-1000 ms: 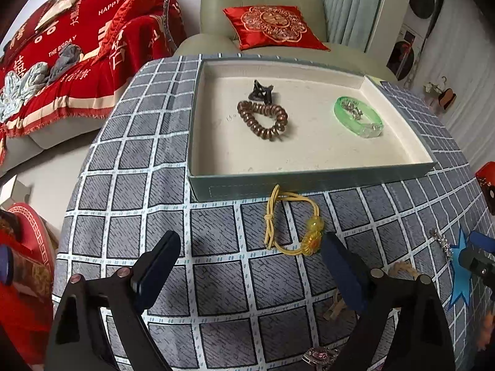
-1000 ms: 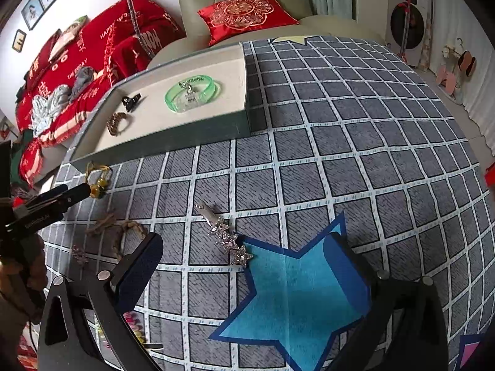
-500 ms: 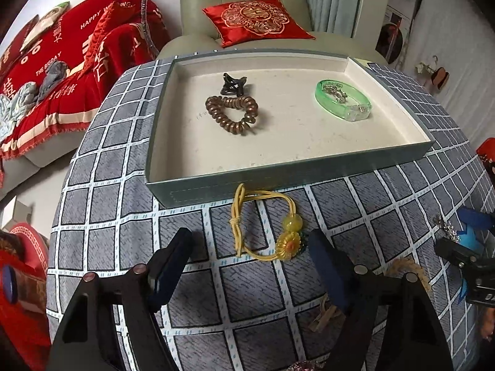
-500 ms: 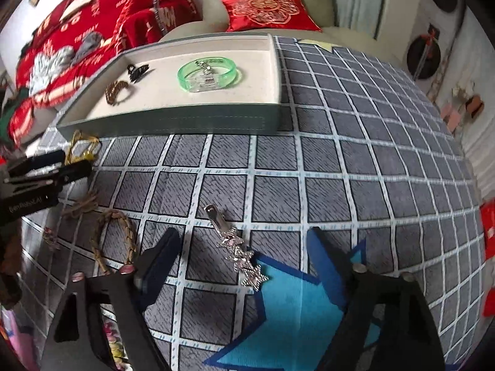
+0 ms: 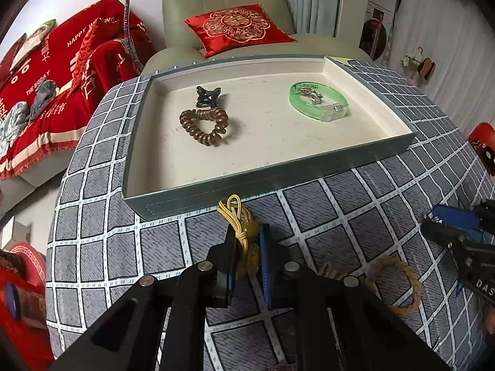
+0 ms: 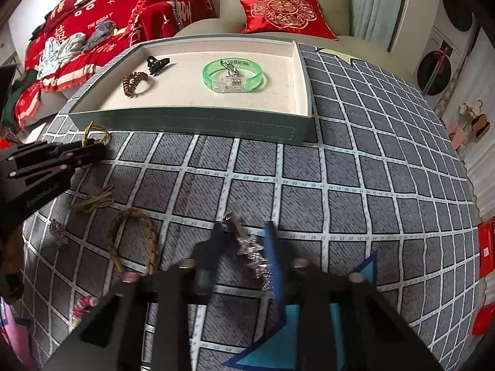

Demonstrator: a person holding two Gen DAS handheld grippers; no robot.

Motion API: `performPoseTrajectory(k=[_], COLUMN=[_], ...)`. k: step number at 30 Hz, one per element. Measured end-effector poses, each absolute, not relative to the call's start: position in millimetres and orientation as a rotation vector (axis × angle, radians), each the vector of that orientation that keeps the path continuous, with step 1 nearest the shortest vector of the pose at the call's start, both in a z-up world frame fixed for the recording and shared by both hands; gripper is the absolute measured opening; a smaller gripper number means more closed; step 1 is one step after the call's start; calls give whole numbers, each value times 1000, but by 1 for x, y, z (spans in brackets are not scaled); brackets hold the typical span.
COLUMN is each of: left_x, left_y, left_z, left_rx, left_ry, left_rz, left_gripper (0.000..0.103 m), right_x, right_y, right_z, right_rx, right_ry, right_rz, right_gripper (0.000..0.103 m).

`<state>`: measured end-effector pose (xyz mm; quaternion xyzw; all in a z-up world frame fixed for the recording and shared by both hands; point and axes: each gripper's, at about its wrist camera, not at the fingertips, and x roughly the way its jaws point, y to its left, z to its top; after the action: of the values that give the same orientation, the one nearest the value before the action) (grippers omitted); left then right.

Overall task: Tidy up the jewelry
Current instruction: 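Grasp the yellow cord bracelet with the left tool while the right tool grasps the silver star charm, then lift both held pieces and carry them toward the white tray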

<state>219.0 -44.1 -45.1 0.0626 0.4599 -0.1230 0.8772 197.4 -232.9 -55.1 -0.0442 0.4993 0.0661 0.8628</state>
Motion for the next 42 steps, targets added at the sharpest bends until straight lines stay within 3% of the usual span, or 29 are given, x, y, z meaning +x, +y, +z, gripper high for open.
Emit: performPoseTrajectory(k=[8,30,42], left_x=[206,186,213], left_y=[-35,-28,-14], left_z=[-30,29,43], left_rx=[96,63,-2], left_ry=[937,818,801], left_rz=[-256,-311,-313], left_gripper=[30,30,30], right_x=[190,189,209], right_y=[-233,-236,-235], right_z=[-47,-4,22], right_rx=[-40,120,178], right_ry=[1016,926,877], right_rz=[119,157,188], right_gripper=[12,12,12])
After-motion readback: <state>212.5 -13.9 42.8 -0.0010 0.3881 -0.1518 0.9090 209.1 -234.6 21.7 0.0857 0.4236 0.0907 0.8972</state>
